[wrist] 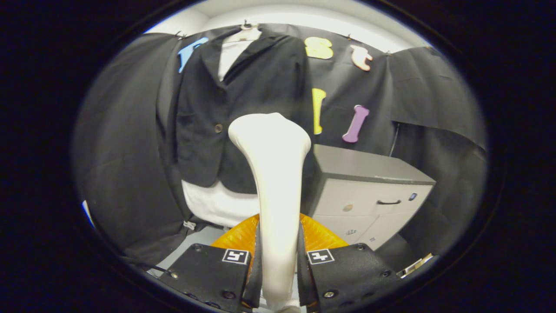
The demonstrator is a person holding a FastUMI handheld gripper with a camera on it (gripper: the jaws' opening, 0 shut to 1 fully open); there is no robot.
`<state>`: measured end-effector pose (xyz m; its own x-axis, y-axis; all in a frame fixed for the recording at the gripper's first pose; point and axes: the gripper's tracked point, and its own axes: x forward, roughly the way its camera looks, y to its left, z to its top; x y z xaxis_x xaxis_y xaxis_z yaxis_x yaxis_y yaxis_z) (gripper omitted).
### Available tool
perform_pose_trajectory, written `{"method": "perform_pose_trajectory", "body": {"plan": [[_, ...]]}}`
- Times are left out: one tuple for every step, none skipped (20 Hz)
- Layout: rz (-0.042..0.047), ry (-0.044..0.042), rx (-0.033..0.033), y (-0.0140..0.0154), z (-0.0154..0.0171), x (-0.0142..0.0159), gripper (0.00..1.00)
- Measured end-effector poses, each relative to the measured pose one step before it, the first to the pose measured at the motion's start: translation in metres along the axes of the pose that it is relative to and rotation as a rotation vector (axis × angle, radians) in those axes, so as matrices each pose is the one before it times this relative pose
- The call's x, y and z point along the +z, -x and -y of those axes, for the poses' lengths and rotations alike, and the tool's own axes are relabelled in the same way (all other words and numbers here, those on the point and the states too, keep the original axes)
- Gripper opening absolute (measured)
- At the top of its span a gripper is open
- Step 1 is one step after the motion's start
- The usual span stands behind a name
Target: Iron the clothes twice with a garment steamer, once on the left side and once on the right side.
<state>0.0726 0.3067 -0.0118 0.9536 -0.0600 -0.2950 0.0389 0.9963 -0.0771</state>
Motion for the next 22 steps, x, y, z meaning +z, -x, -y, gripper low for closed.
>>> {"method": "perform_pose_trajectory", "body": {"plan": [[0.01435, -0.01686, -0.01354, -0.00905, 0.02103, 0.00922, 0.36], [0.01258, -0.01259, -0.00625, 0.00645, 0.01855, 0.00568, 0.36], [0.01165, -0.00835, 0.0001, 0.00562, 0.01626, 0.00496, 0.36], [0.01099, -0.00614, 0.00271, 0.00774, 0.01846, 0.00387, 0.36], [0.00817, -0.00594, 0.00803, 0.00838, 0.01926, 0.00246, 0.36], [0.00306, -0.00435, 0.00729, 0.00634, 0.01557, 0.00214, 0.36], [0.00159, -0.00499, 0.00753, 0.00749, 0.01858, -0.00007, 0.36], [0.00043, -0.00663, 0.01034, 0.00857, 0.01871, 0.00014, 0.36], [-0.00066, -0.00384, 0.00704, 0.01157, 0.02332, -0.00356, 0.36], [0.00061, -0.00837, 0.0002, 0.00851, 0.01942, 0.00063, 0.36], [0.0056, -0.00993, -0.00003, 0.00624, 0.02011, 0.00025, 0.36], [0.00537, -0.0063, -0.00377, 0.00468, 0.01702, 0.00083, 0.36], [0.00313, -0.00561, -0.00323, 0.00368, 0.01368, 0.00183, 0.36], [0.00171, -0.0072, -0.00176, 0.00377, 0.01341, 0.00085, 0.36], [0.0036, -0.00716, 0.00138, 0.00396, 0.00952, 0.00133, 0.36], [0.00562, -0.00305, 0.00106, 0.00262, 0.0071, 0.00213, 0.36], [0.00439, -0.00212, -0.0009, 0.00321, 0.00551, 0.0009, 0.36], [0.00183, -0.0043, -0.00259, 0.00197, 0.00452, 0.00152, 0.36], [-0.0043, -0.0111, -0.00256, 0.00042, 0.00397, -0.0014, 0.36], [-0.00422, -0.02443, -0.0014, 0.00094, 0.00283, 0.00049, 0.36], [-0.00145, -0.01377, -0.00835, -0.00036, 0.00261, 0.00055, 0.36], [-0.00143, -0.00987, -0.01393, -0.00167, 0.00419, 0.00161, 0.36]]}}
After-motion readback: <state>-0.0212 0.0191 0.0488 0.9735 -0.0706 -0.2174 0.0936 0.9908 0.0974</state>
